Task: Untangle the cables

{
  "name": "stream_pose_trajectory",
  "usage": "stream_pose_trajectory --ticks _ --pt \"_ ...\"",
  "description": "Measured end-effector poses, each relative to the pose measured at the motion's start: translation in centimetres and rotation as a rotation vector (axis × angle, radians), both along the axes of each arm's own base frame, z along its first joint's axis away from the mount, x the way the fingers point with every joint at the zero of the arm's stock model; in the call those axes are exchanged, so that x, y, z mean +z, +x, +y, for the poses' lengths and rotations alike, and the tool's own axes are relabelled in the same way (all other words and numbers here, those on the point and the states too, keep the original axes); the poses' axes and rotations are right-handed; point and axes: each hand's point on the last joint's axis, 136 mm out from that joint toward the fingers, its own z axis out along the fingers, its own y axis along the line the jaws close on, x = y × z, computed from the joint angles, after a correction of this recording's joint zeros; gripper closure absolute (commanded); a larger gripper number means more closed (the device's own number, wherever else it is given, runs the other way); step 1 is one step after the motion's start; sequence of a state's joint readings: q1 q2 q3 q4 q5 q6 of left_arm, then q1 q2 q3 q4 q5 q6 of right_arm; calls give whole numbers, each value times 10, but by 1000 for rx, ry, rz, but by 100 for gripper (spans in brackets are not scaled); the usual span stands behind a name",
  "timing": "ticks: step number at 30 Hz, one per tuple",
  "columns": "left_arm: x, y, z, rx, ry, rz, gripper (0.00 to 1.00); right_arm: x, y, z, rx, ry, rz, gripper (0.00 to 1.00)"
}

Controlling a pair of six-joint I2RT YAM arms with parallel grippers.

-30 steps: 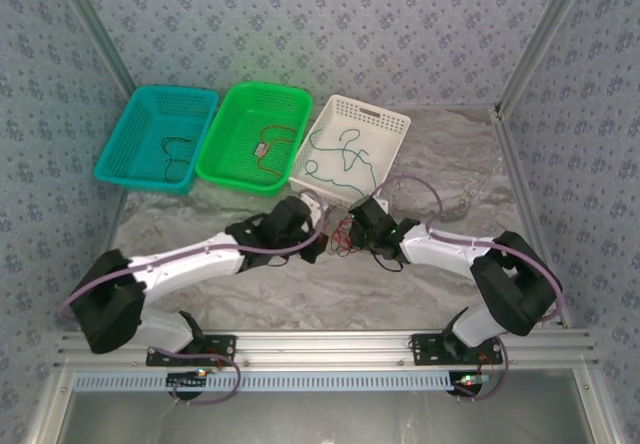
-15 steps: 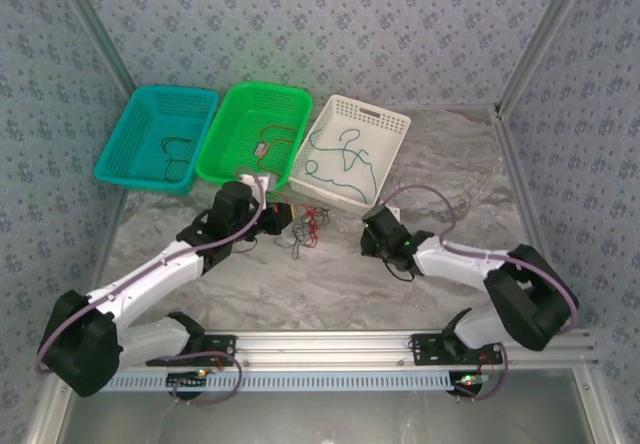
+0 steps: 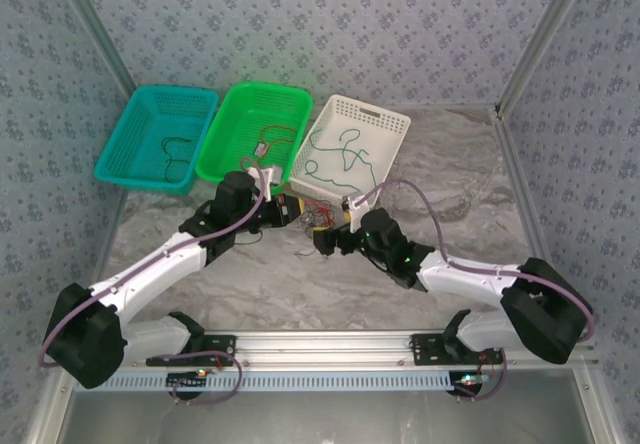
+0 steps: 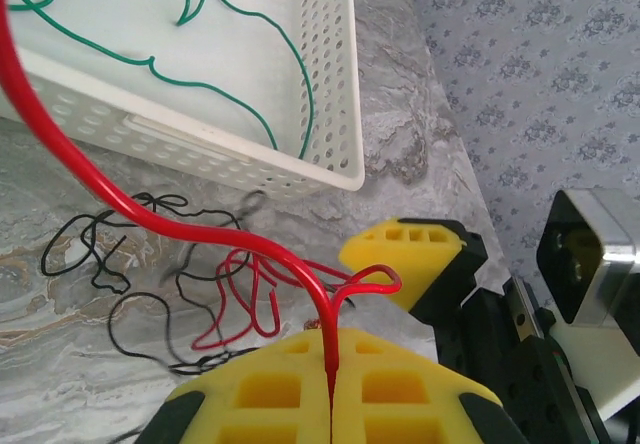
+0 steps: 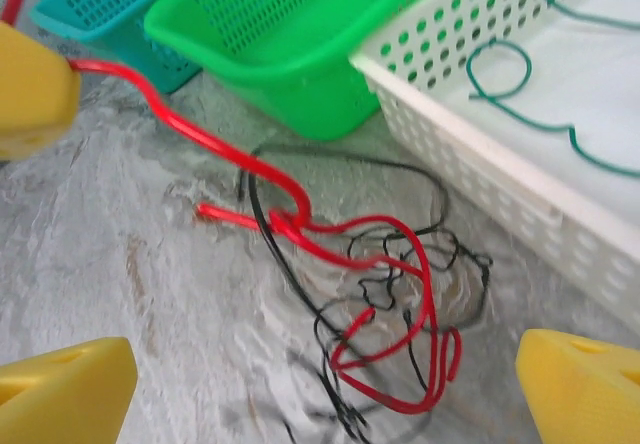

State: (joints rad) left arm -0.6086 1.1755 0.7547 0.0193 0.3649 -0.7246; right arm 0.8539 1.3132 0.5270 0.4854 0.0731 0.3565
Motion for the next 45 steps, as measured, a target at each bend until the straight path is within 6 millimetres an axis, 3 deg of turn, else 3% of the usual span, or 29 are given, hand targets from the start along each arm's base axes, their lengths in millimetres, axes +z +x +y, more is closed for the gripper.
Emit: stream_pose_trajectory --ticks 6,14,17,21,27,34,39,45 --pt "-2 -2 -2 -8 -14 27 100 -7 19 9 -71 -40 -80 5" --pt "8 -5 -8 -40 -41 29 100 -16 42 19 -164 -95 -160 53" --pt "18 -3 -9 -43 -46 10 100 -25 41 26 -174 -116 -162 70" --pt "37 0 -5 -36 -48 -35 100 -41 34 26 -194 -150 -136 86" --pt "64 14 3 18 -52 -114 100 -59 25 17 -218 -202 -91 94" --pt "86 34 24 133 -27 -200 100 -90 13 -10 -265 -282 -18 98" --pt "100 45 40 211 13 -248 100 -88 8 -24 -305 -289 0 94" --pt "95 69 64 368 136 -219 100 -74 6 -34 -344 -262 9 91"
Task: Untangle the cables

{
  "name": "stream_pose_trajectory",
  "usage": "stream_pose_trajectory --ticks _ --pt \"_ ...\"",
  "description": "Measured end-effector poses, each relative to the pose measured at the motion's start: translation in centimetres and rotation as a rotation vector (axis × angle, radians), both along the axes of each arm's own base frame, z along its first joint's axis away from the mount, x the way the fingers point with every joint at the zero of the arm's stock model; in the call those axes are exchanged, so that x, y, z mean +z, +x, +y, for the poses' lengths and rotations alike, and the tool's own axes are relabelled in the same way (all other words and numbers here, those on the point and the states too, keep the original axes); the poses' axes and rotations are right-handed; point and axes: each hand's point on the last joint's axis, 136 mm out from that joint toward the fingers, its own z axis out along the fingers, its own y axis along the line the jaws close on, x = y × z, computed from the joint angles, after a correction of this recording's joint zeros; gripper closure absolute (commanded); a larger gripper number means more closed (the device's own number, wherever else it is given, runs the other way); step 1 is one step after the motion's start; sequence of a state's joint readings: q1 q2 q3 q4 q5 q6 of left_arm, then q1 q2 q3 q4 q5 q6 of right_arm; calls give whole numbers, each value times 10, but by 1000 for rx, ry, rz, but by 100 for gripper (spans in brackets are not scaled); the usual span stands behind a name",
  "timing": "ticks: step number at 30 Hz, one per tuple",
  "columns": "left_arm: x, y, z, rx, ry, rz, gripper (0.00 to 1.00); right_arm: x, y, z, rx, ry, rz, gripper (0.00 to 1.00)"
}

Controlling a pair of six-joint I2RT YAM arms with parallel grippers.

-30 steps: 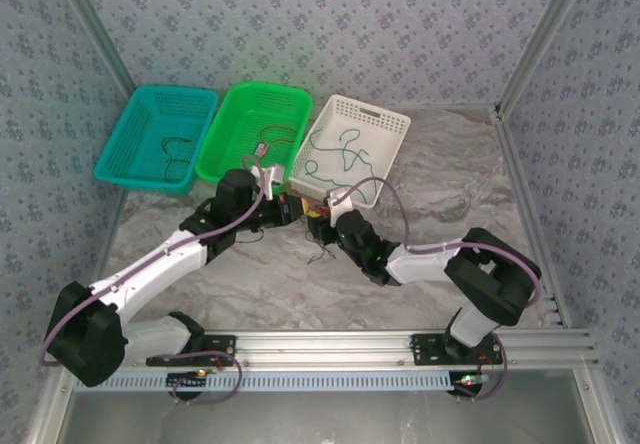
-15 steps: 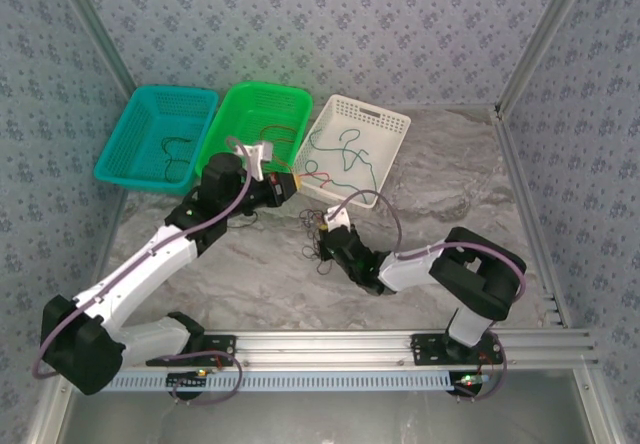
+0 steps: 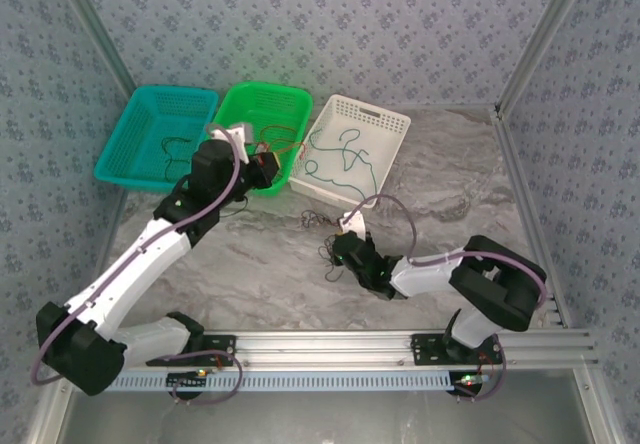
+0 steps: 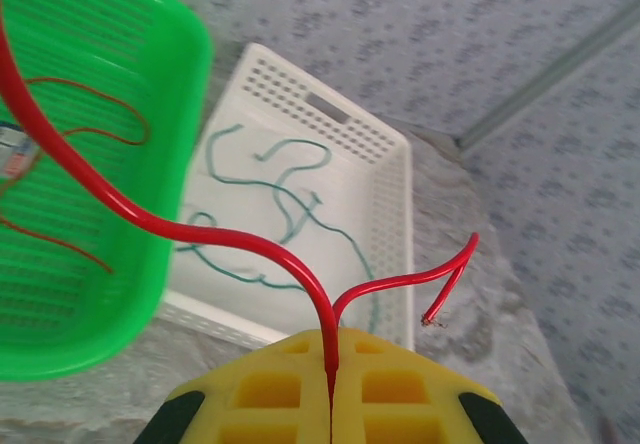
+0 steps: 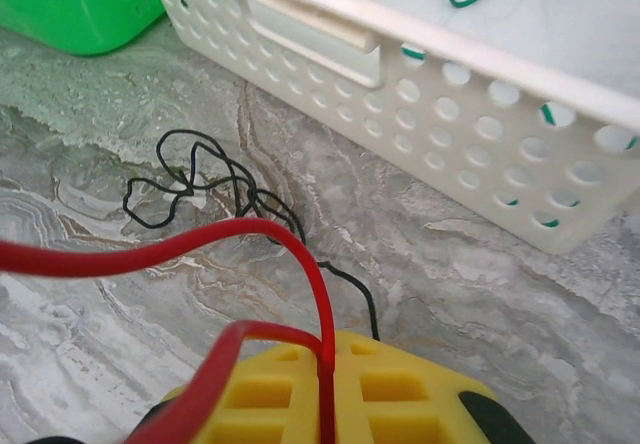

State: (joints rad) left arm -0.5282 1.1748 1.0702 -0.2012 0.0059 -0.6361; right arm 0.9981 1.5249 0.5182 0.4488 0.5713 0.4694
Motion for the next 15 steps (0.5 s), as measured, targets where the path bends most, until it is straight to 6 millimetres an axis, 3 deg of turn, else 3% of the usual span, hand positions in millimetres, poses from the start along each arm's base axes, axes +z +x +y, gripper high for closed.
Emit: stream_pose_trajectory --ticks 4,9,15 --pt "-21 25 18 112 72 56 100 9 0 -5 -20 20 -4 92" --pt "-61 60 40 223 161 153 100 12 2 -12 -41 20 3 93" --pt "-79 98 48 302 234 195 100 15 5 -18 -68 38 6 93"
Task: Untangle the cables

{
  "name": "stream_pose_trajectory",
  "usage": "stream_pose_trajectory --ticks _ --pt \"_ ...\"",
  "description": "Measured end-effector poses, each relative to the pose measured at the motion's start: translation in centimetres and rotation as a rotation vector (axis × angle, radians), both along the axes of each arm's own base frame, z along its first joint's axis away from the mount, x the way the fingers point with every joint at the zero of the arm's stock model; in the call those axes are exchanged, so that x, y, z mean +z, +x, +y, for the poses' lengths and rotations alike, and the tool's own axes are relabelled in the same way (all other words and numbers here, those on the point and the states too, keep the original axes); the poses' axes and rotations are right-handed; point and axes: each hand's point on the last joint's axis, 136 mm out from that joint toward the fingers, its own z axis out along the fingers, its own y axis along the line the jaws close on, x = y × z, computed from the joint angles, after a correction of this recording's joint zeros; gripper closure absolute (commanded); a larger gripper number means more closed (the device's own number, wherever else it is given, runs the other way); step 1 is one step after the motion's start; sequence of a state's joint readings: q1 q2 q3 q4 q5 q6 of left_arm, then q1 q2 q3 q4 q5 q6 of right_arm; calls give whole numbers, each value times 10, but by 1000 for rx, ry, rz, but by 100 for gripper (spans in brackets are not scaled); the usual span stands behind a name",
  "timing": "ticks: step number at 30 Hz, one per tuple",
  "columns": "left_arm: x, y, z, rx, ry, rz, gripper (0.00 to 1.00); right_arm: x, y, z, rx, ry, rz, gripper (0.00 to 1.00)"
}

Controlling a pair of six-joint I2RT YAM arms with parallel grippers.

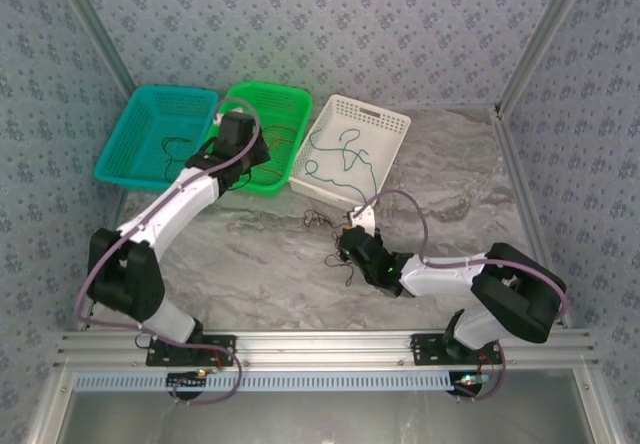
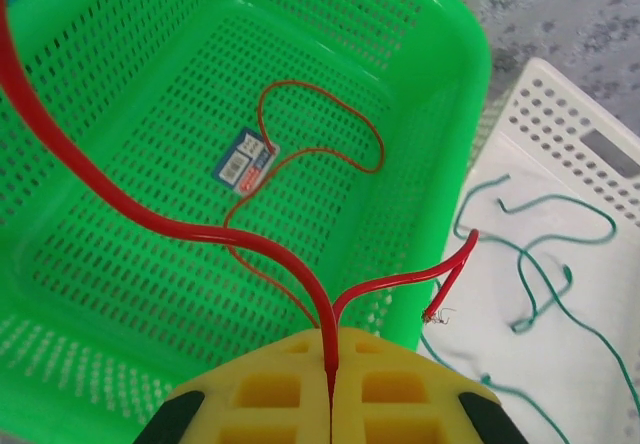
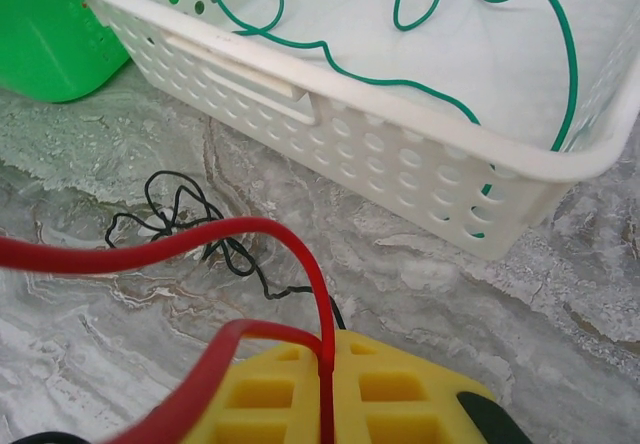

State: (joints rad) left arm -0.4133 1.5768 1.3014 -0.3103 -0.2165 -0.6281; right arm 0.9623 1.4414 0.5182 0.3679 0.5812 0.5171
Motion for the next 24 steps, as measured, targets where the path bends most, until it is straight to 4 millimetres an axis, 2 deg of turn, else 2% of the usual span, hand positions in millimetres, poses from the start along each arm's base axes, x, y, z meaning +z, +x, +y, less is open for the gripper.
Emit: stream_pose_trajectory --ticks 4,7,8,12,17,24 --pt "-6 24 7 43 23 22 100 1 1 -1 -11 11 2 92" --pt "-15 39 15 73 38 39 91 0 2 -2 -16 16 4 93" --pt "-19 43 17 82 45 52 83 0 2 -2 -16 16 4 93" --pt "-34 55 23 100 64 103 40 0 2 -2 -16 16 5 92" --pt "-41 59 21 84 67 138 2 0 2 -2 -19 21 7 92" --pt "-38 55 16 41 63 138 1 0 2 -2 -21 24 8 93"
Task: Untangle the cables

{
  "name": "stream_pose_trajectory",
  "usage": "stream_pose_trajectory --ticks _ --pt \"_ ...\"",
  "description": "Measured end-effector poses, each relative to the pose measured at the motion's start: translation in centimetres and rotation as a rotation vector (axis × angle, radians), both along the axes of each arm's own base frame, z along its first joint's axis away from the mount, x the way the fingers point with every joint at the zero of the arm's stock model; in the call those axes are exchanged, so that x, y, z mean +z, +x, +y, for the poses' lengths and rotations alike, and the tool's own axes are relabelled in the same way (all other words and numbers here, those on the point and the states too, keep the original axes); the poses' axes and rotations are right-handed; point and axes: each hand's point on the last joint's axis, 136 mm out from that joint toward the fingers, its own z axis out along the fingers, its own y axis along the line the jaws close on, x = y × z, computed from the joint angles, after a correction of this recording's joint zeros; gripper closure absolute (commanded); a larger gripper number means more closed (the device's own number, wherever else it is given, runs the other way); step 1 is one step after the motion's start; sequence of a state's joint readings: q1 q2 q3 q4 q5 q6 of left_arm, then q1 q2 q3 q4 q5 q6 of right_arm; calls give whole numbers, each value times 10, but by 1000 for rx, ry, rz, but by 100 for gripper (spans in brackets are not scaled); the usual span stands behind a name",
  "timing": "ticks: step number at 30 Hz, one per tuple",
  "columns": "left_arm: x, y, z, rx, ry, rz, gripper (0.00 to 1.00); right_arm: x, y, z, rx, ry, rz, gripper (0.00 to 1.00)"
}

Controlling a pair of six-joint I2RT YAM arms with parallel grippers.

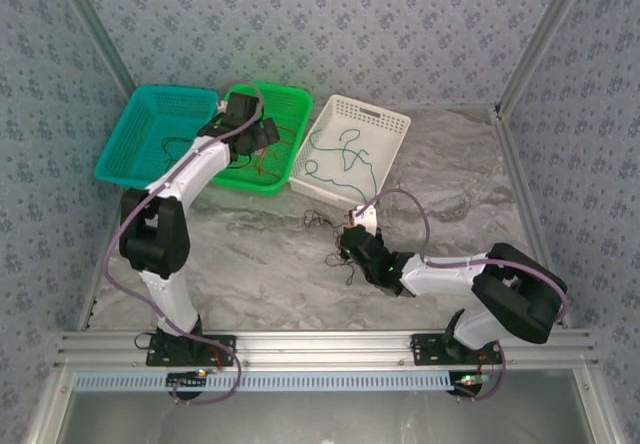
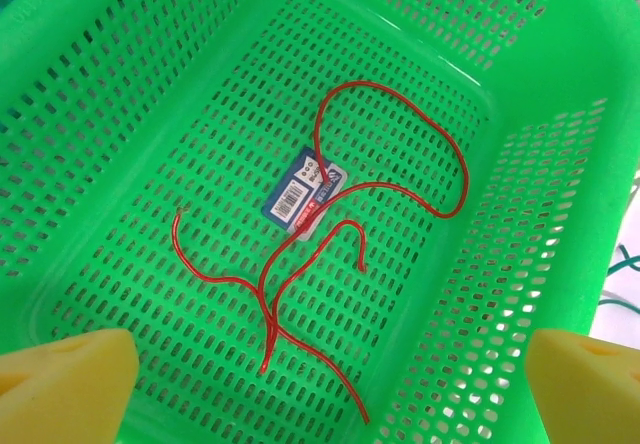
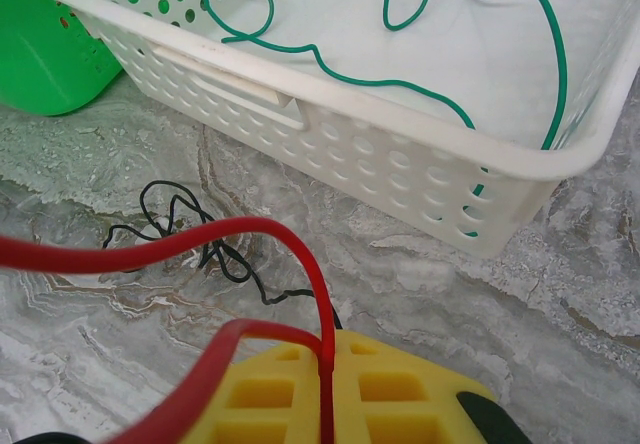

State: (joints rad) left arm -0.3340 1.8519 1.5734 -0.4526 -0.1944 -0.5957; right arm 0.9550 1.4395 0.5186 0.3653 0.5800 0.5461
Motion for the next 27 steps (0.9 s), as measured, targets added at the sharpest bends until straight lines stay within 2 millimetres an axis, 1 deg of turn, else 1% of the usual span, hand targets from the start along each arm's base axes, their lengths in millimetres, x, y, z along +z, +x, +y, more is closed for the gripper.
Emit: stream_pose_trajectory --ticks 3,7,11,16,18,23,25,27 --pt "7 -9 -5 -45 -22 -15 1 1 0 2 10 5 -2 93" --pt "20 -30 -19 -151 -69 -56 1 9 2 10 54 25 -22 92" --pt "35 -58 -45 -285 -94 -111 1 18 3 19 123 51 -51 92" --pt "52 -103 -82 -494 -142 -182 1 23 6 26 227 63 -66 92" --pt "56 -117 -91 -561 -157 -202 1 25 6 27 259 63 -70 91" --pt "62 -149 -110 -712 -192 -237 1 31 7 29 323 66 -80 91" --pt "62 -164 -119 -795 -221 -263 1 32 7 30 349 70 -77 91" --pt "57 -179 -126 -873 -235 -296 1 33 6 32 372 75 -76 91"
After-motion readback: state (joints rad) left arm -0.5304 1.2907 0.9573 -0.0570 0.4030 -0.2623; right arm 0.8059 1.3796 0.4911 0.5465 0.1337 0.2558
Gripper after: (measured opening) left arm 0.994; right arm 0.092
